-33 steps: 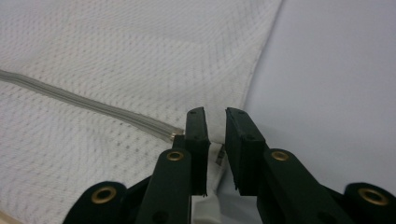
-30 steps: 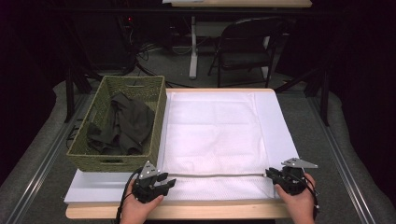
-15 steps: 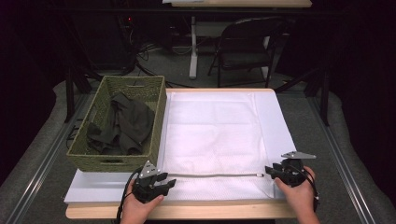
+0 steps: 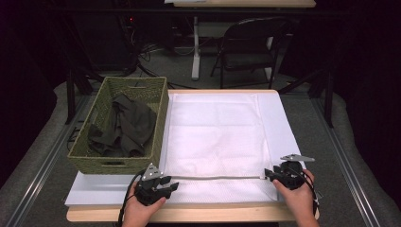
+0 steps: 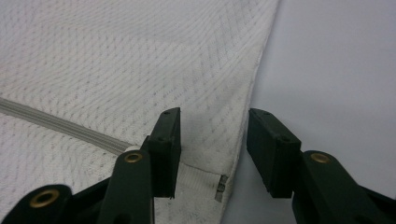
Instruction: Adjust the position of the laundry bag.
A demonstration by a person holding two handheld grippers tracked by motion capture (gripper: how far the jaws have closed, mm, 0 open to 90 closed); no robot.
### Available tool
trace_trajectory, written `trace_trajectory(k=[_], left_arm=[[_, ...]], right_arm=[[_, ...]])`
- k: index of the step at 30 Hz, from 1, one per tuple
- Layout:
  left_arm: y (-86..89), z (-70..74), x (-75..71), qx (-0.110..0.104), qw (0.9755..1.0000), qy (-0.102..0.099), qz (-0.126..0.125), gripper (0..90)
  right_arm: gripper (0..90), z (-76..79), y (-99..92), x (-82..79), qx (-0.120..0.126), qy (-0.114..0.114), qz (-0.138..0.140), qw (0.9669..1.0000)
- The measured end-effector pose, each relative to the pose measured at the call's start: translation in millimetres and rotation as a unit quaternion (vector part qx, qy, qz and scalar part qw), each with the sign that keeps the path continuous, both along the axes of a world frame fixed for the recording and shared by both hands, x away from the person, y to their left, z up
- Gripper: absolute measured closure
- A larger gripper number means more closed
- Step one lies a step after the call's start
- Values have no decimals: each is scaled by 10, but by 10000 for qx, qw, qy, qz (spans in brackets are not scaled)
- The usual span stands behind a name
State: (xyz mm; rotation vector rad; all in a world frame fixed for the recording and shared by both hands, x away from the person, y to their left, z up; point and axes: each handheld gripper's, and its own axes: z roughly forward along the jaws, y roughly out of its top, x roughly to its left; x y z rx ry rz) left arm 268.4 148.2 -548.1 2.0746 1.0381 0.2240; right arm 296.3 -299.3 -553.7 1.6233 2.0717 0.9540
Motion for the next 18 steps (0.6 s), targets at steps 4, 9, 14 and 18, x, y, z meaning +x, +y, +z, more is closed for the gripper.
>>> trace_trajectory(k=[4, 9, 14, 18], left_arm=[[-5, -1, -3, 2, 10000, 3, 40, 574], [-23, -14, -5, 52, 10000, -13, 54, 576], [-39, -24, -1, 63, 10000, 11, -12, 581], [-42, -26, 2, 62, 10000, 2, -4, 584]], right_arm=[[545, -7, 35, -43, -81, -44, -13, 10000], [620, -18, 87, -66, -315, -138, 62, 9994], [711, -8, 139, -65, -467, -133, 198, 9986], [764, -3, 146, -56, -454, -108, 265, 9986]])
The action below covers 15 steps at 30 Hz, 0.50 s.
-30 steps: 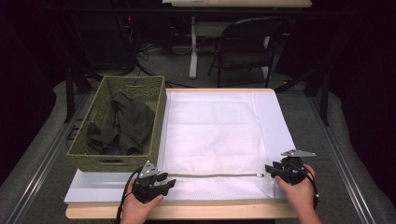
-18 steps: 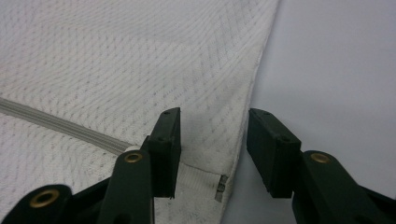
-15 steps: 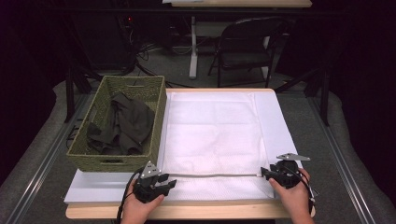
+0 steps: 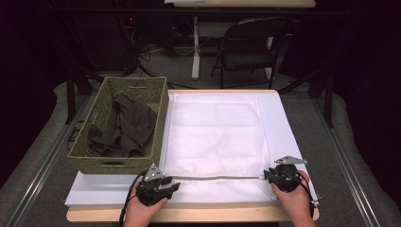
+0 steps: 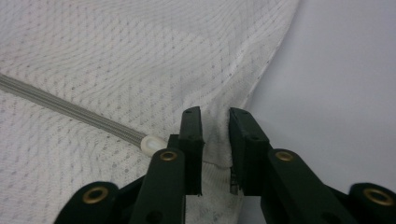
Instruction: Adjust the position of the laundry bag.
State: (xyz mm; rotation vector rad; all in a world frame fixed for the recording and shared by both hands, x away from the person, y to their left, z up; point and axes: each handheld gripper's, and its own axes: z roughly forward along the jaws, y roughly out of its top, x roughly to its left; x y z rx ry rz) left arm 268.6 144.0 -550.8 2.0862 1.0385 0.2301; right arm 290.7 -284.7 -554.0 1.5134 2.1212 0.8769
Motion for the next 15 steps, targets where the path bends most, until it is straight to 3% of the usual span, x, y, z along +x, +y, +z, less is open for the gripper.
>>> trace_trajectory(k=[1, 4, 7, 10, 15], left_arm=[[1, -1, 6, 11, 10000, -2, -1, 585], [-4, -2, 6, 5, 10000, -4, 5, 585], [-10, -3, 0, 12, 10000, -8, 7, 584], [-14, -6, -4, 16, 10000, -12, 4, 584], [-20, -19, 2, 10, 10000, 10, -10, 581]], right_arm=[[870, 5, 1, 7, -35, 3, 16, 10000], [876, 12, 4, 23, -115, 59, 68, 9999], [878, 13, -14, 39, -22, 85, 91, 9999], [880, 29, -80, 89, 264, 215, 93, 9994], [880, 114, -110, 127, 418, 282, 90, 9987]])
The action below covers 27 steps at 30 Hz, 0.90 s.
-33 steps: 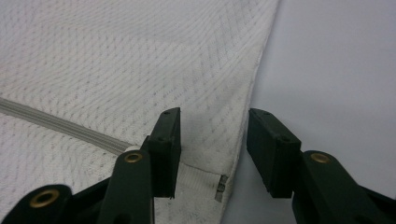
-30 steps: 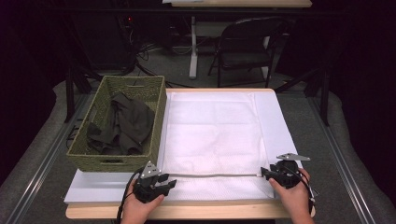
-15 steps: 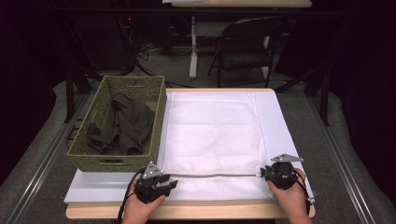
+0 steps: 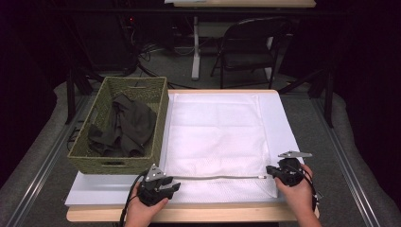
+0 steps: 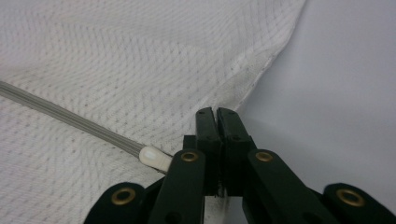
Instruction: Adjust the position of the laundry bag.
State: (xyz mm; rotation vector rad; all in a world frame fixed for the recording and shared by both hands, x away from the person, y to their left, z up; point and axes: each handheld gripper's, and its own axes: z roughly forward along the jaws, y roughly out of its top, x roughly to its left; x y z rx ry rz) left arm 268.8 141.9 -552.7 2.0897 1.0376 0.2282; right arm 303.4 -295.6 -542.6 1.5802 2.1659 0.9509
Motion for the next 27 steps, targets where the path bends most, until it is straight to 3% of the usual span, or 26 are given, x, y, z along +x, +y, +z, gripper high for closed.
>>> trace_trajectory(k=[5, 6, 12, 17, 19, 20, 27], left_arm=[[-19, -14, 0, 17, 10000, 31, -39, 566], [-25, -17, -1, 12, 10000, 43, -77, 565], [-37, -43, 13, 54, 9999, 52, -69, 563], [-52, -68, 21, 93, 9999, 109, -63, 563], [-53, -70, 25, 64, 9999, 131, -52, 562], [-54, -64, 33, -59, 9998, 179, -21, 562], [-107, -22, 122, -95, 9994, 282, -149, 596]], right_arm=[[881, 154, -14, 83, 164, 64, 106, 9998], [881, 250, 1, 116, 189, 91, 189, 9996], [881, 472, 79, 165, 129, -60, 360, 9992], [881, 473, 115, 159, 195, -177, 403, 9988], [882, 430, 123, 137, 230, -256, 385, 9987], [882, 387, 125, 136, 273, -274, 439, 9983], [879, 344, 103, 151, 471, -296, 567, 9968]])
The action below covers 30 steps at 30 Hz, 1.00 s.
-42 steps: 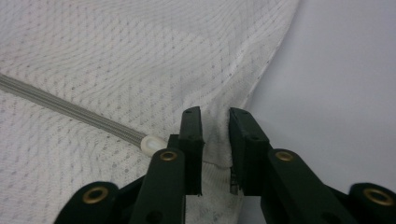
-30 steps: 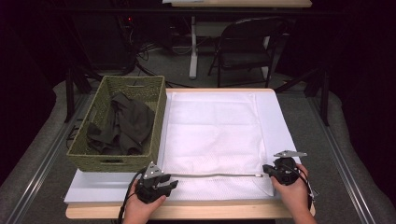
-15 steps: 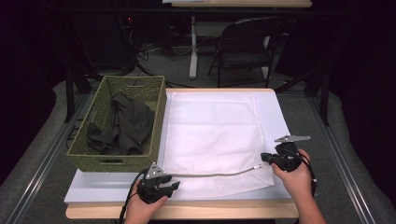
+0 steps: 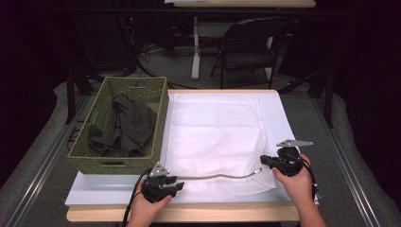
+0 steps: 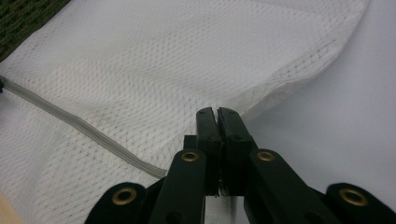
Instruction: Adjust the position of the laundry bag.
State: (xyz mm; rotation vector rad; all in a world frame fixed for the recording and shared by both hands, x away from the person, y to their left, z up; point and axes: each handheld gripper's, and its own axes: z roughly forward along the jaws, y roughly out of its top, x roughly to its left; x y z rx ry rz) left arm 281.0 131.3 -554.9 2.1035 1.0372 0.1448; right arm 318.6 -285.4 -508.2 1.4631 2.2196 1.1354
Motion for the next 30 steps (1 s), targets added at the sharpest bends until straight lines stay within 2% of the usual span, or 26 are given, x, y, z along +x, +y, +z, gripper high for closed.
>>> trace_trajectory(k=[2, 5, 6, 8, 9, 14, 15, 16, 17, 20, 25, 30], left_arm=[[-88, 42, 49, 68, 9999, -91, -125, 614], [-155, 69, 90, 2, 9998, -84, -181, 614], [-231, 92, 127, -142, 9997, -62, -170, 613], [-329, 117, 161, -267, 9995, -58, -131, 612], [-329, 117, 161, -267, 9995, -58, -131, 616], [-574, 191, 228, -420, 9989, -39, -205, 615], [-657, 224, 245, -407, 9986, -120, -302, 612], [-657, 224, 245, -407, 9986, -120, -302, 610], [-713, 241, 252, -435, 9984, -129, -341, 605], [-865, 274, 281, -318, 9979, -175, -533, 602], [-1068, 321, 302, -318, 9967, -203, -720, 603], [-1188, 367, 313, -324, 9956, -219, -847, 617]], right_arm=[[877, 7, -13, -9, 19, -20, 22, 10000], [876, 5, -21, -20, 52, 34, 31, 10000], [877, -4, -28, -32, 49, -1, 35, 10000], [878, -17, -27, -44, 77, 53, 77, 9999], [878, -17, -27, -44, 77, 53, 77, 9999], [879, -49, -25, -55, 190, 84, 168, 9996], [880, -53, -27, -58, 222, 36, 144, 9996], [880, -53, -27, -58, 222, 36, 144, 9996], [880, -48, -40, -64, 293, 32, 133, 9995], [880, -47, -61, -70, 418, 30, 116, 9991], [881, -45, -102, -75, 627, 3, 68, 9980], [881, -31, -109, -83, 678, -16, 79, 9977]])
